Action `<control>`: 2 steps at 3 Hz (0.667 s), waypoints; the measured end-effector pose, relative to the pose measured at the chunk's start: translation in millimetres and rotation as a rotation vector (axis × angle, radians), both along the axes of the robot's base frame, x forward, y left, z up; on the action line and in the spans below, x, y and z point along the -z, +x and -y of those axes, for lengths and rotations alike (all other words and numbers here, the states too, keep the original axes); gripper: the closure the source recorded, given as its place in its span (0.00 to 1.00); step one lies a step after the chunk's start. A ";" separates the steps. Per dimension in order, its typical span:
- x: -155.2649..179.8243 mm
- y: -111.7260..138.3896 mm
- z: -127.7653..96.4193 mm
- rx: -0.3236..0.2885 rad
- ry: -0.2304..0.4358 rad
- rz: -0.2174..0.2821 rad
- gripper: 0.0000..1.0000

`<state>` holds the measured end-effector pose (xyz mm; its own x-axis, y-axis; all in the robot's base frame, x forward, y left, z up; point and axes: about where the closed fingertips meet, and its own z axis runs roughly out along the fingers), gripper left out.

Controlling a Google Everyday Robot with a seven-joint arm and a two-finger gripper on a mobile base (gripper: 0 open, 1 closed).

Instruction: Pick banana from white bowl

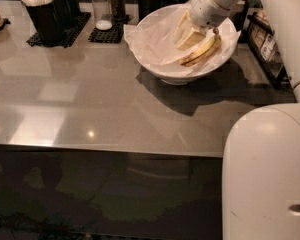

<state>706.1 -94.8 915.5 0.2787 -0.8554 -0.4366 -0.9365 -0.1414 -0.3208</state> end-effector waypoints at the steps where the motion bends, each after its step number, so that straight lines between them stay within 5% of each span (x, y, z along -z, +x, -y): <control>1: 23.5 2.3 -3.1 -0.009 0.001 -0.040 0.74; 2: 50.2 6.4 -7.4 -0.026 -0.007 -0.082 0.59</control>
Offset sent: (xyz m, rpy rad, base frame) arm 0.0048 0.0037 -0.0759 -0.0306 0.1519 0.0570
